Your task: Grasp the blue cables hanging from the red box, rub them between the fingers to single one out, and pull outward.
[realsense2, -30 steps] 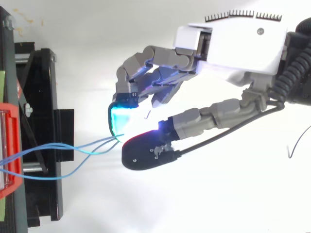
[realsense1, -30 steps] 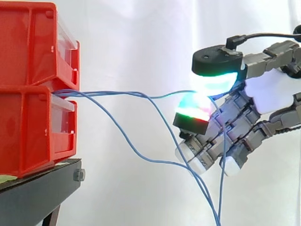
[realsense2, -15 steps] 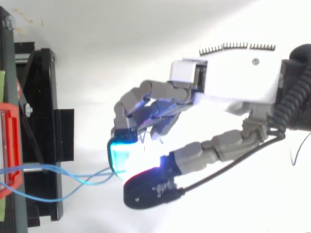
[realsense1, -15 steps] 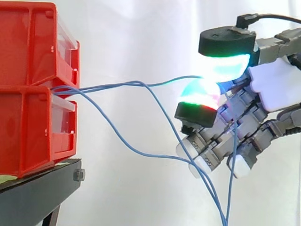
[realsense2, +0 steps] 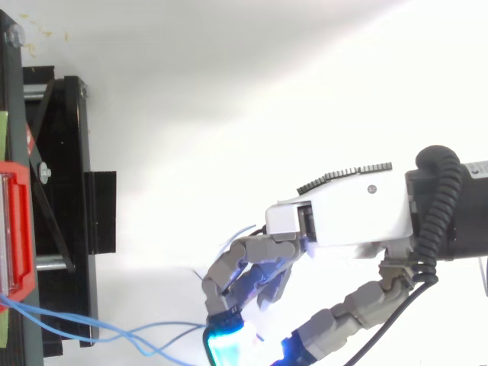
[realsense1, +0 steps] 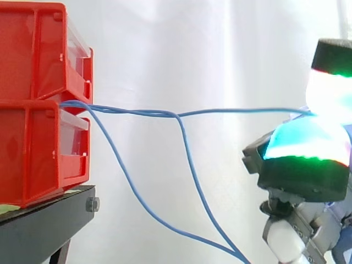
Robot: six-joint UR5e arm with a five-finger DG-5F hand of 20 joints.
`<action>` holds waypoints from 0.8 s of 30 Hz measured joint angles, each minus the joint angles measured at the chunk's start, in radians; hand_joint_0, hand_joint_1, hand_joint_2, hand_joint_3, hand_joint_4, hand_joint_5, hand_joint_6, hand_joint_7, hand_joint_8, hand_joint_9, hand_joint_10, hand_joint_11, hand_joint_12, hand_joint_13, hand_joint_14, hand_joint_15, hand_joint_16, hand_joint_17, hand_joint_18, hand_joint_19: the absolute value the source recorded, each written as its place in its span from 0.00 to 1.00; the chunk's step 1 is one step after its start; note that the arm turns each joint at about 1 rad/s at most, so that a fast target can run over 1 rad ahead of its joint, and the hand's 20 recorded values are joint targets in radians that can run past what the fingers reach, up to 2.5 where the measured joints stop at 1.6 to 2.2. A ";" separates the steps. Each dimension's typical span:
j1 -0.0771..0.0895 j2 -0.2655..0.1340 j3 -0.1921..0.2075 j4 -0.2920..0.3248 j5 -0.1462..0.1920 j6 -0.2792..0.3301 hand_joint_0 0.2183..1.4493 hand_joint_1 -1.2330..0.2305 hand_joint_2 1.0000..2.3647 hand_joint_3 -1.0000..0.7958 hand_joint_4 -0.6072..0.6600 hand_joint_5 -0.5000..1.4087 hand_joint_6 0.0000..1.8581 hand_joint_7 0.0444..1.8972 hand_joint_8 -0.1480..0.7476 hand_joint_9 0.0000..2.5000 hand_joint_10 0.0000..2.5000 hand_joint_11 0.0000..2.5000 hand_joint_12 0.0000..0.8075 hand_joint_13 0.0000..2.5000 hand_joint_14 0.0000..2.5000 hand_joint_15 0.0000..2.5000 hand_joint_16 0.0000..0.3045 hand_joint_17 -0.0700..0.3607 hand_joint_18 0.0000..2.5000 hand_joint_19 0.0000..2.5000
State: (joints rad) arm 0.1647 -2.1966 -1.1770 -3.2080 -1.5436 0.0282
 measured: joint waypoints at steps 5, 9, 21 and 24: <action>-0.005 0.000 -0.021 0.085 -0.021 0.043 0.29 0.30 0.00 0.57 0.52 0.20 0.45 0.62 0.46 0.28 0.00 0.07 0.50 0.22 0.00 0.04 0.19 0.47 0.27 0.16; -0.006 0.000 -0.024 0.099 -0.022 0.056 0.29 0.30 0.00 0.56 0.52 0.20 0.45 0.62 0.46 0.28 0.00 0.07 0.50 0.23 0.00 0.04 0.19 0.47 0.27 0.16; -0.009 0.000 -0.024 0.102 0.024 0.039 0.29 0.30 0.00 0.56 0.52 0.20 0.45 0.62 0.47 0.28 0.00 0.07 0.50 0.23 0.00 0.04 0.19 0.47 0.27 0.16; -0.014 0.000 -0.024 0.100 0.066 0.030 0.29 0.30 0.00 0.56 0.52 0.20 0.45 0.61 0.47 0.28 0.00 0.07 0.50 0.23 0.00 0.04 0.19 0.47 0.27 0.16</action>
State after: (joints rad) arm 0.1505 -2.1967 -1.2011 -3.1076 -1.4778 0.0580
